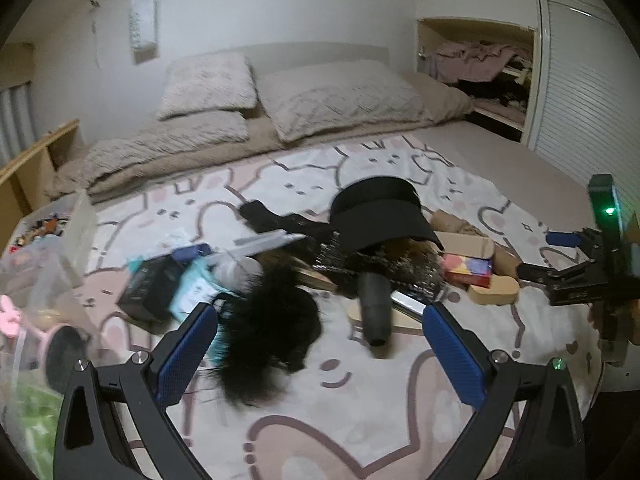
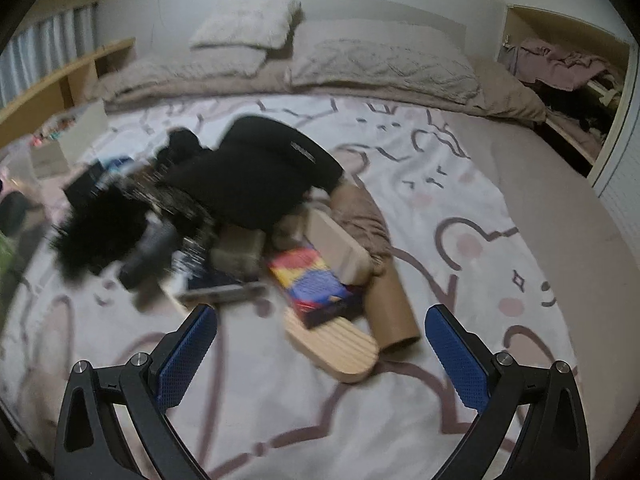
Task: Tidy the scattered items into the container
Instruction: 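Grasp the black foam tube with the left tool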
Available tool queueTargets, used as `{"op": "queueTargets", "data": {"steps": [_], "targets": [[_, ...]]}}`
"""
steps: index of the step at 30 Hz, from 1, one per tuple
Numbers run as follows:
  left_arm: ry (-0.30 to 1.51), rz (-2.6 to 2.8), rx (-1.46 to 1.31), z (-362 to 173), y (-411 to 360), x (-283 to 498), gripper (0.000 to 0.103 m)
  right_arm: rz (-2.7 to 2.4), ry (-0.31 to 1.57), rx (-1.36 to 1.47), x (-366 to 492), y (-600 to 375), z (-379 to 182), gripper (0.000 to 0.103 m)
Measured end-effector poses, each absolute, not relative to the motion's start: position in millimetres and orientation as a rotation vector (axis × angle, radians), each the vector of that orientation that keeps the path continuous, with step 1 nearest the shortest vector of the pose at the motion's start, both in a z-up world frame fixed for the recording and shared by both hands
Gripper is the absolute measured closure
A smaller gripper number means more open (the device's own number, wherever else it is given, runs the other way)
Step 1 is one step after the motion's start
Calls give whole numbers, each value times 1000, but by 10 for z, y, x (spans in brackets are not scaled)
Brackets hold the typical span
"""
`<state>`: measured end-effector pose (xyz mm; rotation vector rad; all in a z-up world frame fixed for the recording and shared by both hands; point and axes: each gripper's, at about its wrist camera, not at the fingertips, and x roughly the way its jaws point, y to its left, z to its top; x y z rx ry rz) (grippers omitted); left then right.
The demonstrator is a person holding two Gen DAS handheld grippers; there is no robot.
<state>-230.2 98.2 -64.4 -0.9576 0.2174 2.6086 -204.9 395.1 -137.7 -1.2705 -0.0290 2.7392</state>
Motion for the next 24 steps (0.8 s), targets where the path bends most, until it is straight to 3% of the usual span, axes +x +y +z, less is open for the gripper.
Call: {"op": "queueTargets", "data": {"steps": [14,15,17,21,24], "targets": [[224,2424,-1100,-1315,1530,-2524,1,2526,97,-1343,-2099,4696,-1842,0],[229,2417,-1104,-1359,1560,-2530,2,2525,108,-1346,-2091,4710,-1858,0],[226,2402,-1116,-1459,1616,-2553,15,2527,121,-1355,-2072,4703,-1883,0],[107,2382,-1157,-1681,1614,-2646,24,2552,161,-1393,-2020,4614,-1940,0],[117,2377,-1186,-1827,1654,-2688,32,2567,175,-1450,-2005,4498,-2005,0]]}}
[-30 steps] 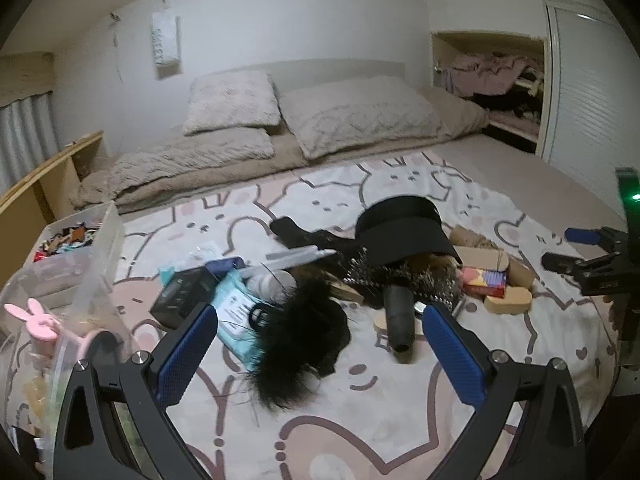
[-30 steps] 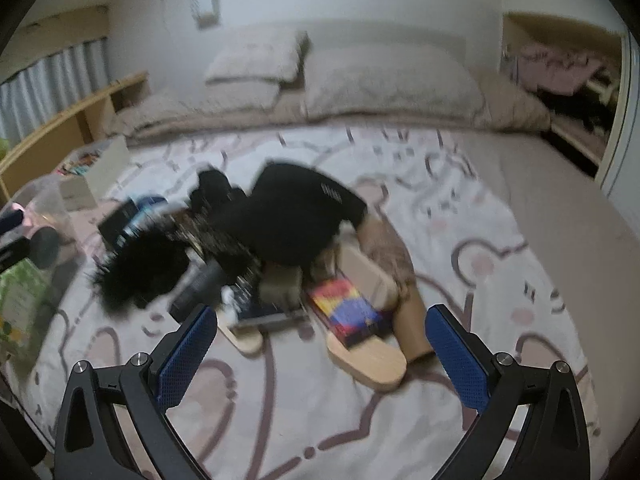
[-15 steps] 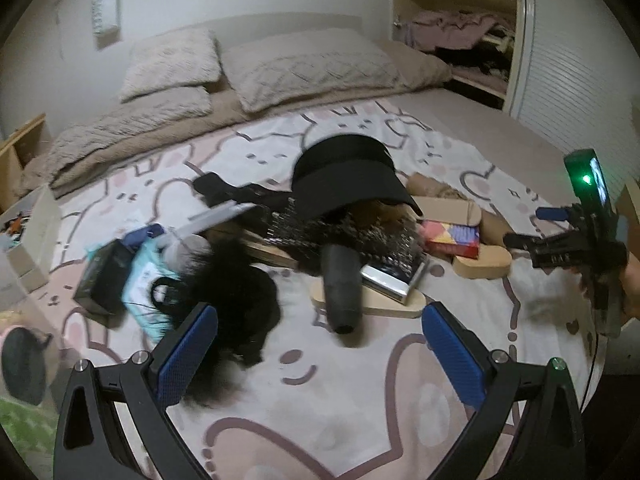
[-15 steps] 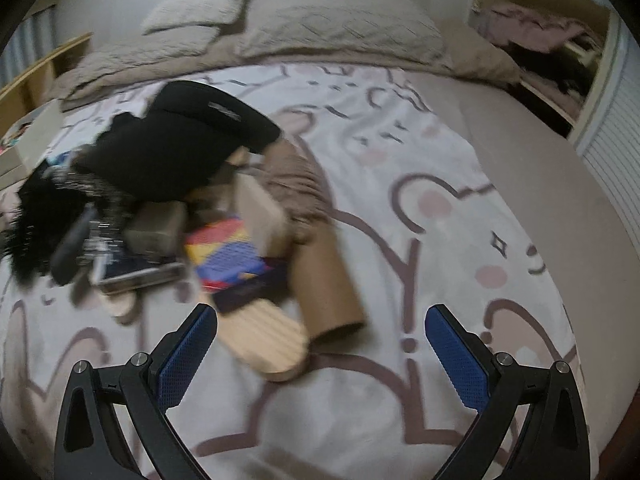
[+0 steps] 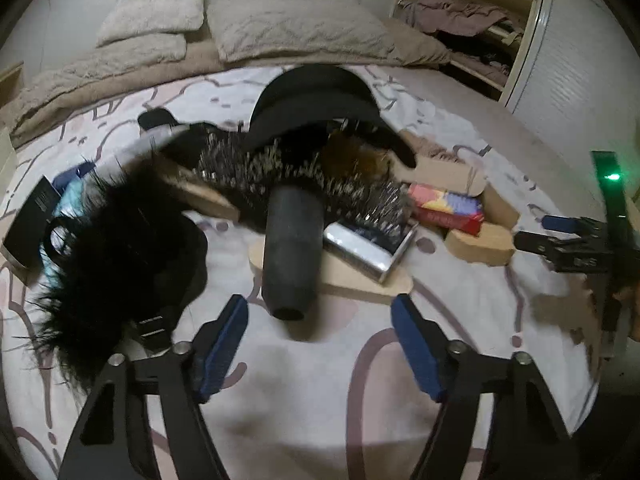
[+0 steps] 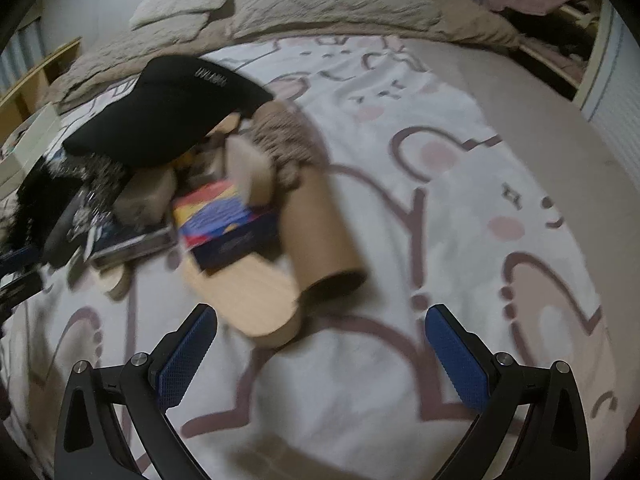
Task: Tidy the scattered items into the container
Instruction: 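Grasp the black foam tube with the left tool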
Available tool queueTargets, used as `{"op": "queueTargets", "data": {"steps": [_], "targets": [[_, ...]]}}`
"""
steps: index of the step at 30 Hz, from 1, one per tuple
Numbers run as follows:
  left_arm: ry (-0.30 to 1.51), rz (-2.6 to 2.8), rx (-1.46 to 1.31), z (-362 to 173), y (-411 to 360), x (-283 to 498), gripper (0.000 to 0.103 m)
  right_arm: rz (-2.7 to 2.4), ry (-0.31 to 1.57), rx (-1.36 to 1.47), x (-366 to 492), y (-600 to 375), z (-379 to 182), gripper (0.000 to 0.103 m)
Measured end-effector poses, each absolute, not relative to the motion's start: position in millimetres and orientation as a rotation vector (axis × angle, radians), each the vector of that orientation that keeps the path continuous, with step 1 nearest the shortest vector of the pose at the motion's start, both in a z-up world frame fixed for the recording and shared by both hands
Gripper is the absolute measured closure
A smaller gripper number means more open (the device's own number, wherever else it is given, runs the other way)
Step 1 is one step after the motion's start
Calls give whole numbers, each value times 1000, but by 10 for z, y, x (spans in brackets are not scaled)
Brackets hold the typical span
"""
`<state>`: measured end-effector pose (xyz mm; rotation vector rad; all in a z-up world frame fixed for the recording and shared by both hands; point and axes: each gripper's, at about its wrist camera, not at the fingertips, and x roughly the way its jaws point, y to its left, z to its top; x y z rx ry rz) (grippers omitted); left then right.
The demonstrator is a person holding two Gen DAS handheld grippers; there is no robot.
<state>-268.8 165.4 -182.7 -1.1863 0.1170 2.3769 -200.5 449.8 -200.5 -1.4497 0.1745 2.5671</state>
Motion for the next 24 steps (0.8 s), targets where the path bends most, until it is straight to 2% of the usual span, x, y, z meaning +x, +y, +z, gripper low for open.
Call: {"op": "queueTargets", "data": {"steps": [11,12,14,16,19,24], "targets": [[186,2404,-1159,-1965,1679,-2850,34,2555,156,-1635,-2040,4107,-2367,0],[196,2409,-1149,-1965,1679,-2864,37,2551,109,-1619,-2035,4062,-2425,0],[205,2413,-1144,-1977,1672,-2899,51,2580,47,-1579,-2006,4016,-2440,0],[210,2398,-1158,-2009,1675,-2918,53,2583,89,-1589,-2008,4053,-2442,0],[235,2382,-1164,-2064,1694,-2917,67,2604,107,-1589,-1997,4081,-2448,0],[257,2380,-1152,-2049,1688,-2893,67,2641,100,-1542,-1946,4071,-2461,0]]}}
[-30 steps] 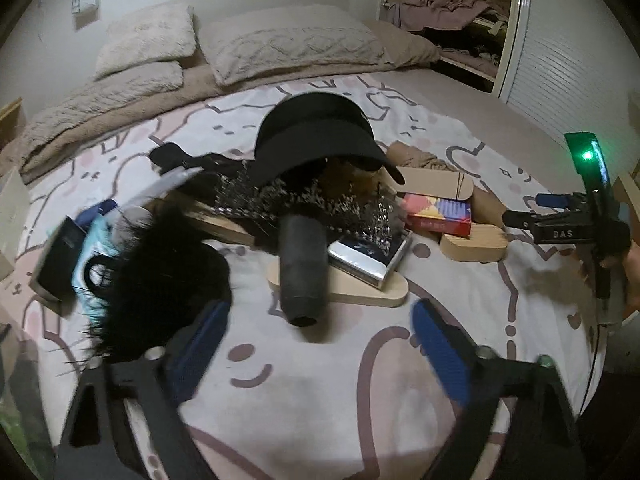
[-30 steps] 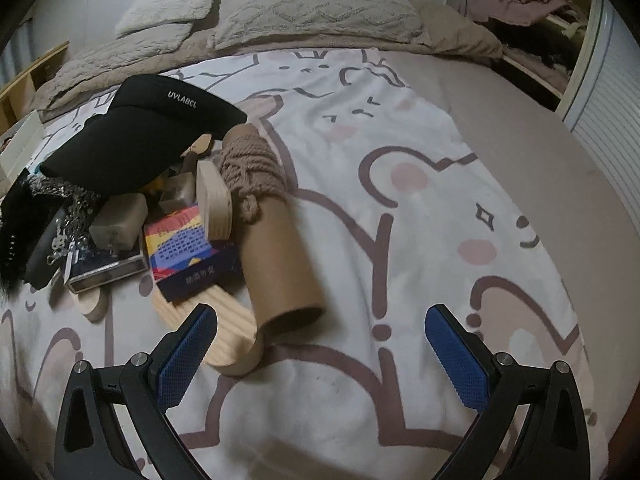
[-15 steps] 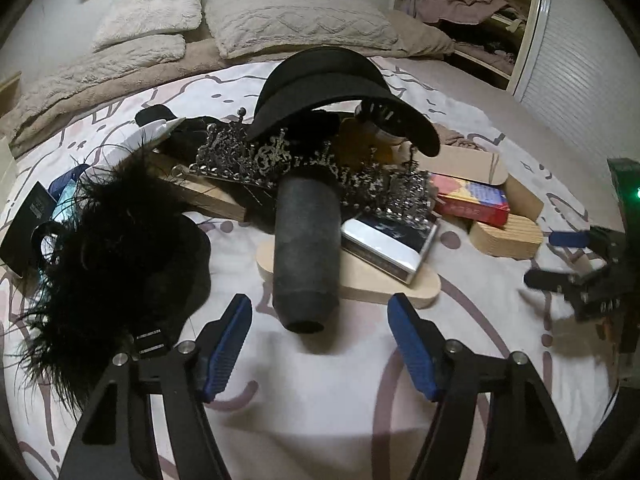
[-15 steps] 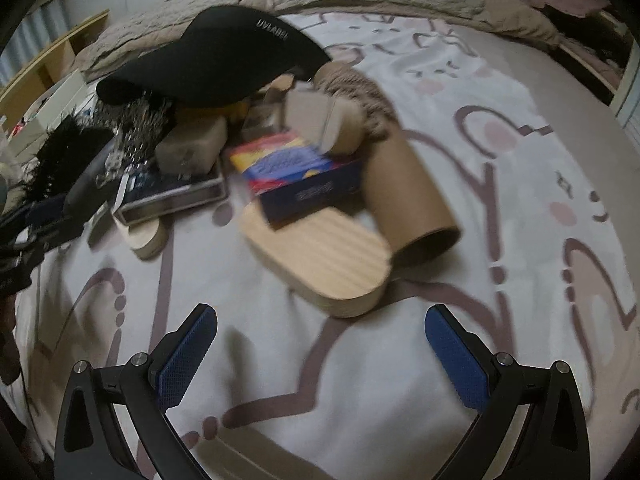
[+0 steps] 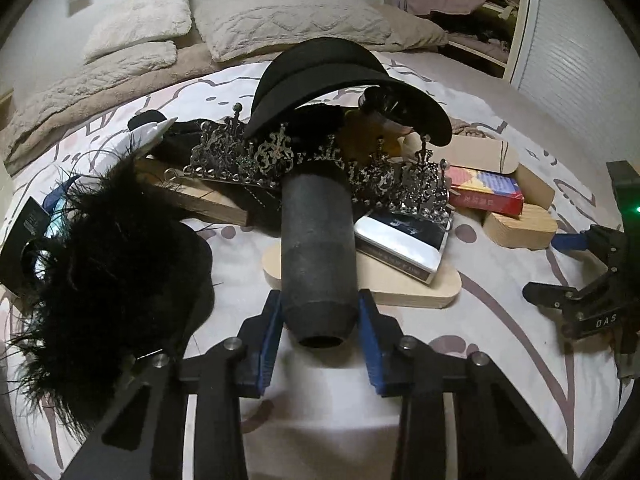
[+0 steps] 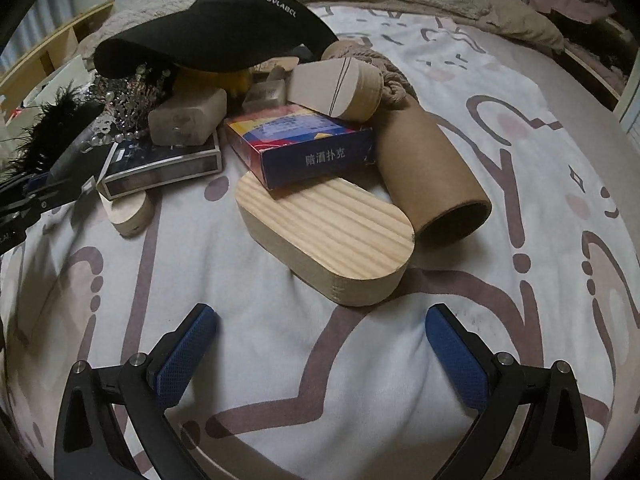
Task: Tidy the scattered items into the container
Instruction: 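Grasp the black foam tube with the left tool, then lift the black foam tube with the left tool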
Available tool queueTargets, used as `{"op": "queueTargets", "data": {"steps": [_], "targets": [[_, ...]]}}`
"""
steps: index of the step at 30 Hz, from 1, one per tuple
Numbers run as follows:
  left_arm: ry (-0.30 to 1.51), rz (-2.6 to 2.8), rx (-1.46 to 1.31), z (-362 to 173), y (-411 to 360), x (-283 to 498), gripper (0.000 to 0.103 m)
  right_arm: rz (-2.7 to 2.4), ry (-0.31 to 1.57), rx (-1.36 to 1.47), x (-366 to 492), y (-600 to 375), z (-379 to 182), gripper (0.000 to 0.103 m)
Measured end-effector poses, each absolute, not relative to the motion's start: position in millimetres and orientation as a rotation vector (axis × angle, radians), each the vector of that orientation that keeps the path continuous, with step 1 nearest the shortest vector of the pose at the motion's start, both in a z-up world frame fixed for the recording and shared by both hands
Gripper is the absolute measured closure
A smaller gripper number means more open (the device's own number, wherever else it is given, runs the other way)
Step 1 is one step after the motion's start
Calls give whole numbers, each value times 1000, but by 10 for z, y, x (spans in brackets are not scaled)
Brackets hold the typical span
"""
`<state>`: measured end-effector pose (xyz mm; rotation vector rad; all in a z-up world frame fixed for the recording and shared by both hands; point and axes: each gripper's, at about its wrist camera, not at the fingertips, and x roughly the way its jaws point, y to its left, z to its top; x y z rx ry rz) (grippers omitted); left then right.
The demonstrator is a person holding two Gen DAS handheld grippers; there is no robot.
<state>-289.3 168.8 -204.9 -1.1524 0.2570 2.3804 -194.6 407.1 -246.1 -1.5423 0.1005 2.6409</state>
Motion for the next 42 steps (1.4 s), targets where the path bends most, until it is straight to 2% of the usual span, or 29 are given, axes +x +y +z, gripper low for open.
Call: {"op": "queueTargets", "data": {"steps": [9,17,23,28,33,38,42], "targets": [[360,2314,-1191,-1787,1478,-2644,67,2667,106,-1503,-1905,4052,-2492,0],[471,2224,-1297,-1724,1130,-2061,67,2663,89,-1503,-1931,4063,-2523,0],[366,2151,-1482,-1722,842,-1644,67,2704,122,-1500,-1990,4112,-2476,0],[308,2138,-1490,-1697,732,-1351,67,2741,185,-1470,-2119,4236,-2369,0],[313,2130,-1541,-1814,679,-1380,67,2823,162,-1463,-2215,4162,-2247,0],[483,2213,-1540,-1870,610,-1434,63,2897,138,-1524,-2214,3948,-2236,0],[449,2276,-1543,-1839,426,-1537,63,2961,58,-1577,-2179,3753,-2188,0]]}}
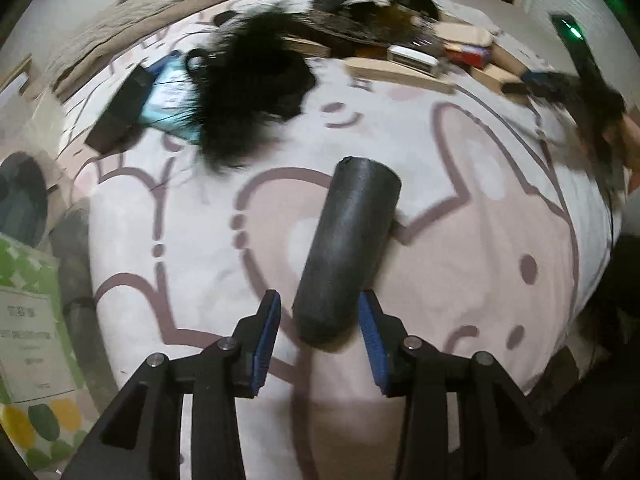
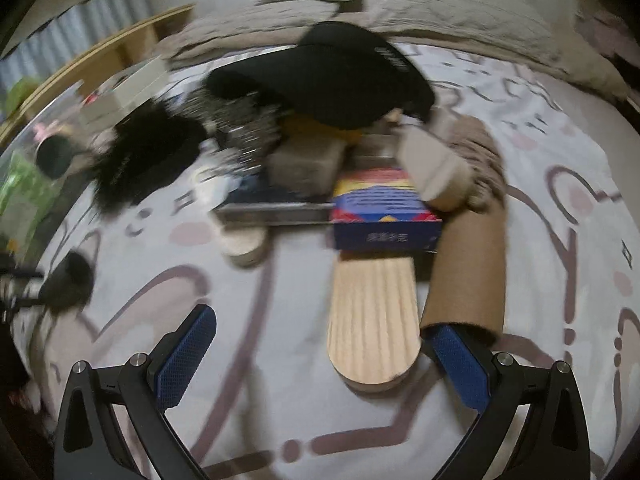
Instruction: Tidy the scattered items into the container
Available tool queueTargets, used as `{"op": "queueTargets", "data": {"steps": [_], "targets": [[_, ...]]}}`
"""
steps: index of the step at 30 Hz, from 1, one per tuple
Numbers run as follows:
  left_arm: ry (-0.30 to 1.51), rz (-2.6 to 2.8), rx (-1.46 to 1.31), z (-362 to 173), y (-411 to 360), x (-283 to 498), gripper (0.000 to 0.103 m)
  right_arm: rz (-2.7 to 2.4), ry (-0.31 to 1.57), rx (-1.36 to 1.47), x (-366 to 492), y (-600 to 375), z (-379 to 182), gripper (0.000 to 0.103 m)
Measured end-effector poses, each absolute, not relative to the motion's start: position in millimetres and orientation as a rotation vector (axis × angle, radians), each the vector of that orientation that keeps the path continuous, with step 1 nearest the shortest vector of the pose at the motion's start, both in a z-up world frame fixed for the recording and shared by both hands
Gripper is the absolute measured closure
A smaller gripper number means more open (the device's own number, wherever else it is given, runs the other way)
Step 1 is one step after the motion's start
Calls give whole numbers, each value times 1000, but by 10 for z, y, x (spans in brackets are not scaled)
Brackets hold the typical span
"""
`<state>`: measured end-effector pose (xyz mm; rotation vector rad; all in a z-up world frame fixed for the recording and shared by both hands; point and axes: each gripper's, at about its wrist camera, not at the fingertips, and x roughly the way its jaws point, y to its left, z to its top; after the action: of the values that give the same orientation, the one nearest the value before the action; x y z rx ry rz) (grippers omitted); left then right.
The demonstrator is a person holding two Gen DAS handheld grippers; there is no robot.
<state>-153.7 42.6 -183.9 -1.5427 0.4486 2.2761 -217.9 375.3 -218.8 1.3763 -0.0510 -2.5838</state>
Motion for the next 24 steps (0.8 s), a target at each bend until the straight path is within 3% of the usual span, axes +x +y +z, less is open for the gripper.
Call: {"op": "queueTargets", "data": {"steps": [6,8,11,16,24], "targets": [[400,2308,-1546,-1783,297,-1575,59,-2507,-17,1409,-2153,3545,-2225,0],[389,2307,-1532,-1758,322,-1565,51,-2471,-22,1435,-2109,3541,-2266,0],[382,2295,-1497,-1701,377,-1509,49,-2315,-37,1493,-2040,3471,-2353,0],[397,2271,-1465,-1700,497,-1474,43,-2202,232,1446,-1843,3109,-2328,0],[501,2226,-1499,-1924,614,-1465,38,-2203,325,1481,-1879,3003,-2249,0]]}}
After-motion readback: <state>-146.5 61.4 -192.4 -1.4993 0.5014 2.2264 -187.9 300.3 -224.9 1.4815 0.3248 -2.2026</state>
